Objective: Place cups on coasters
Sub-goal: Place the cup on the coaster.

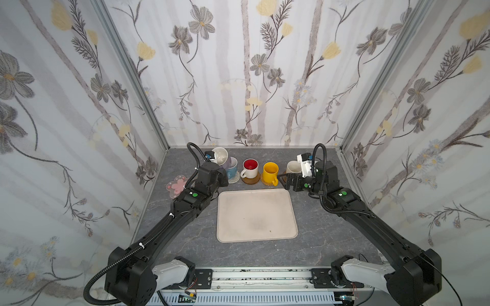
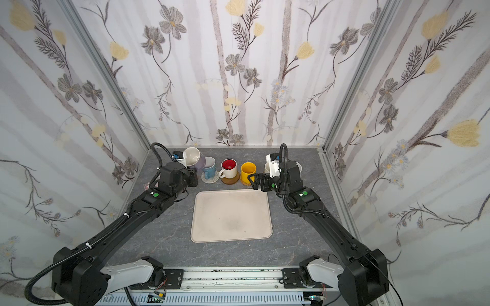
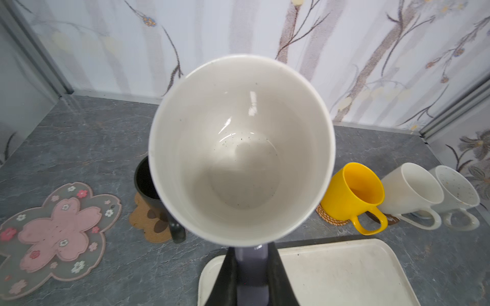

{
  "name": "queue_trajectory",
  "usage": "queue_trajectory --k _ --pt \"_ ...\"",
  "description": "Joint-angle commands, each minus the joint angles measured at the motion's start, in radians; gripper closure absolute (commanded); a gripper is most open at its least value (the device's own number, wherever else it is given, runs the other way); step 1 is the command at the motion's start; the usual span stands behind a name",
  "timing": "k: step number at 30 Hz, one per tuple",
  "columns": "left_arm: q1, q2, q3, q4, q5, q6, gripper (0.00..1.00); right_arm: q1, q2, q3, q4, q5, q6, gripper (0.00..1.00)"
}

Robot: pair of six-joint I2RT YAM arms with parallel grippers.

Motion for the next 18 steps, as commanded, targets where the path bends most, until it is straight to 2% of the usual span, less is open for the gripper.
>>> queue_trajectory --k 1,9,18 --pt "0.044 -0.009 0.003 0.048 -0.029 -0.023 1.0 0.019 0.043 0.043 0.06 -0.02 -0.004 0.0" --pt "0.23 0.045 0.02 0.042 0.024 -0.041 1.0 0.064 0.17 0.164 0.064 -0.044 -0.008 0.0" --pt "0.367 0.165 0.063 0.044 0.024 -0.057 1.0 0.095 0.327 0.261 0.087 -0.08 0.001 0.0"
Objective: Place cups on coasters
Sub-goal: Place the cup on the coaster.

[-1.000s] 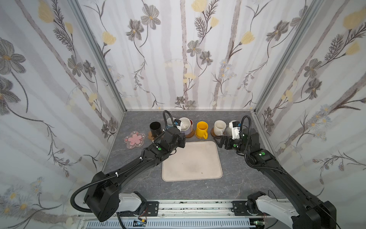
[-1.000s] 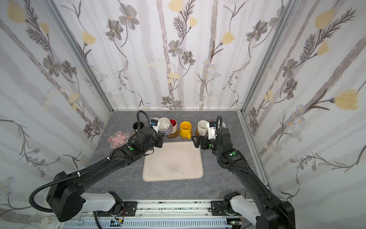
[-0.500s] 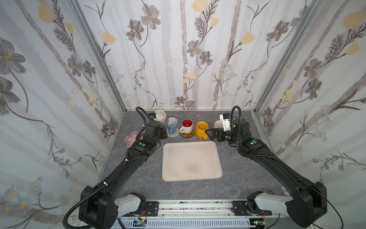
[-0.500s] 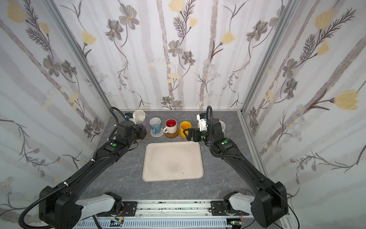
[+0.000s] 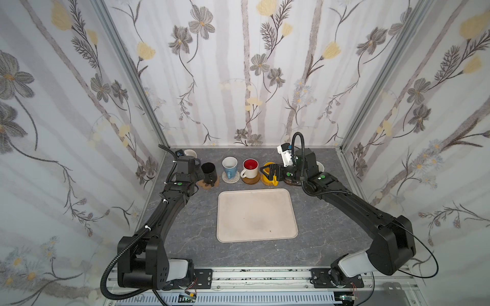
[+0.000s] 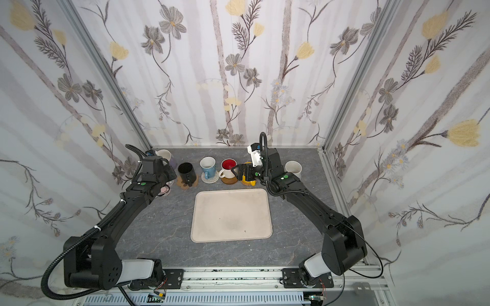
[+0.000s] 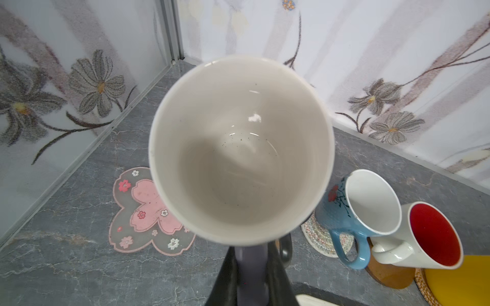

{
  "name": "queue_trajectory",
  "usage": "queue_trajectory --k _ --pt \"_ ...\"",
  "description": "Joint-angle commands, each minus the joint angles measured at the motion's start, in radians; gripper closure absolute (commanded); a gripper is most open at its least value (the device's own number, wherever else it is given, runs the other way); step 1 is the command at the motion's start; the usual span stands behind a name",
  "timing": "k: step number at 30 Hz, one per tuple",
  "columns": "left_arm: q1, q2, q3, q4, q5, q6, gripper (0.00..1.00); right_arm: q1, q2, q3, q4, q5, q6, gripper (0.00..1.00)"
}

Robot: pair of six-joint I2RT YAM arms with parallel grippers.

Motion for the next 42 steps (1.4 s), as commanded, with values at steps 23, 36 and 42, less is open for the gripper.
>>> queue_trajectory --k 23,36,42 --pt "0.139 0.293 0.04 0.158 -0.136 0.004 1.0 0.028 0.342 0.364 -0.013 -0.1 -0.009 0.0" --pt "0.144 0.297 -0.056 0.232 -0.159 -0.049 1.0 0.004 0.376 0.382 -0.01 -0.136 -0.006 0.0" --pt "0.144 0.296 -0.087 0.276 -0.118 -0.07 1.0 0.001 0.377 0.367 -0.007 -0.139 -0.006 0.0"
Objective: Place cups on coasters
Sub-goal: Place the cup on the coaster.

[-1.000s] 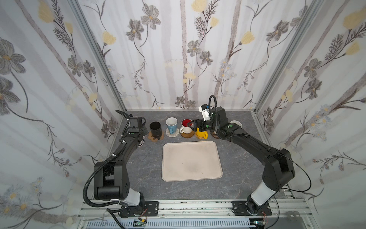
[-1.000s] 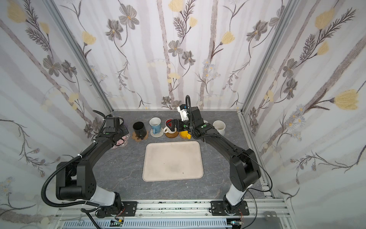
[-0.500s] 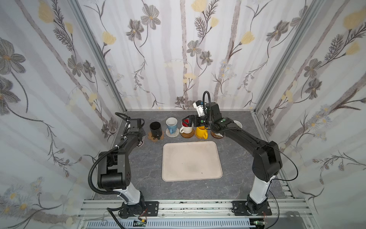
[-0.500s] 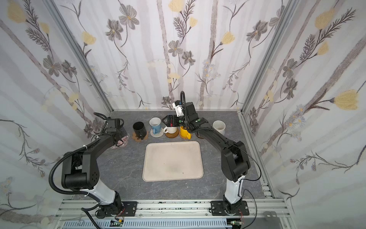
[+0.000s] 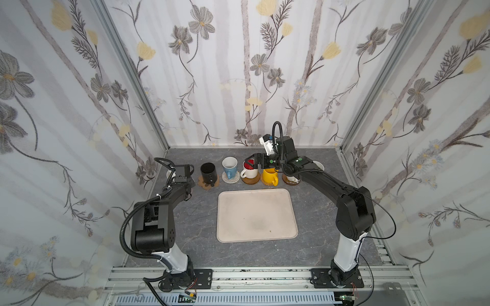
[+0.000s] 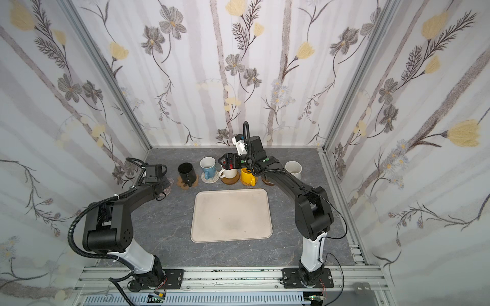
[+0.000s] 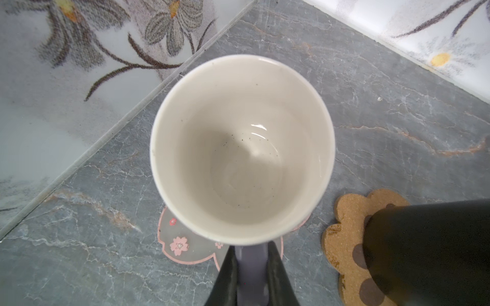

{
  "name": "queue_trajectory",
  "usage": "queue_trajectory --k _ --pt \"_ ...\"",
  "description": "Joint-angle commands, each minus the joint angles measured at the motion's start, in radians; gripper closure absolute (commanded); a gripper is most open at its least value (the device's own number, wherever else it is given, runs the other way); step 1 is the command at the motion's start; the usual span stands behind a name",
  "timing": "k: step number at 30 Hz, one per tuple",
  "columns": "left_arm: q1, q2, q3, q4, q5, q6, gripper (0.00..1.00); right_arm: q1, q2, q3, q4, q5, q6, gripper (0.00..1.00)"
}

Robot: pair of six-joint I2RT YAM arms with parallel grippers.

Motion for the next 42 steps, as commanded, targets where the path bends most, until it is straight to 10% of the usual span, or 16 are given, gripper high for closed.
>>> queue_trajectory --k 1,10,42 --pt "0.001 0.0 -0.006 0.108 0.004 -0.033 1.0 -0.002 0.006 -0.003 0.015 -0.015 -0.005 0.0" --pt "0.001 -0.003 -0.032 0.116 0.005 -0.052 1.0 -0.001 -0.004 -0.011 0.019 -0.013 -0.007 0.0" --pt "0.001 -0.158 -0.053 0.118 0.035 -0.003 0.07 -0.015 -0.058 -0.012 0.015 0.0 -0.005 0.0"
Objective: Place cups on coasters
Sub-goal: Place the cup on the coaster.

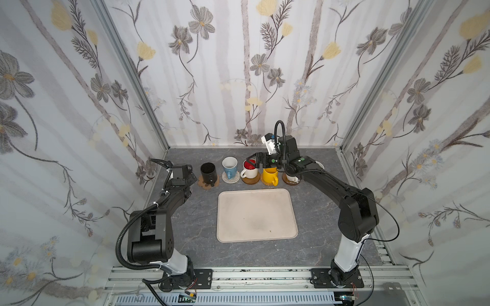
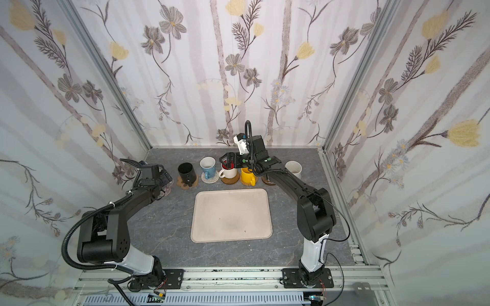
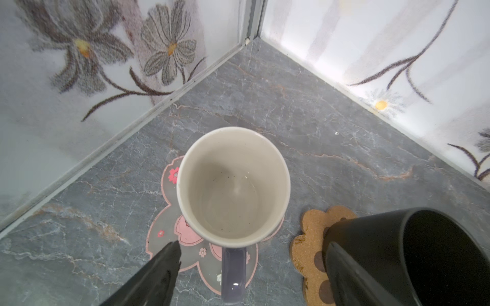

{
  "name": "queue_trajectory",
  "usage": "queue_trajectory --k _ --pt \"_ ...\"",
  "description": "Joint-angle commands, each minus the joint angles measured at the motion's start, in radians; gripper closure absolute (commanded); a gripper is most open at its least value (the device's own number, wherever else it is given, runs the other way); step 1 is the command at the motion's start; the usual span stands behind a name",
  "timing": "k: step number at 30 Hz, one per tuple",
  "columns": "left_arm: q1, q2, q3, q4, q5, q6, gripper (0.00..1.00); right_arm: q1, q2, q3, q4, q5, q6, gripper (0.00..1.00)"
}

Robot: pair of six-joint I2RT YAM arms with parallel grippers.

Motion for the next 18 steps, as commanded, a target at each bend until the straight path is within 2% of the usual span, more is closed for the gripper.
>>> queue_trajectory --k 1,9,12,16,18 --pt "0.001 -0.048 -0.001 0.021 0.019 0.014 0.0 -0.003 -0.028 0.001 0.013 0.001 -0.005 0.0" --pt "0.001 -0.169 -0.006 0.023 0.098 0.091 0.0 -0.013 -0.14 -0.044 -0.009 0.055 -0.025 0.0" --pt "0.001 -0.19 -0.008 0.024 0.17 0.136 0.0 -0.029 -0.205 -0.092 -0.009 0.091 -0.028 0.0" --pt "0.001 -0.219 -0.028 0.043 0.312 0.164 0.0 -0.066 -0.331 -0.22 0.035 0.168 -0.031 0.0" --pt "0.001 -0.249 -0.059 0.072 0.338 0.168 0.0 -0.088 -0.421 -0.314 0.086 0.218 -0.03 0.0"
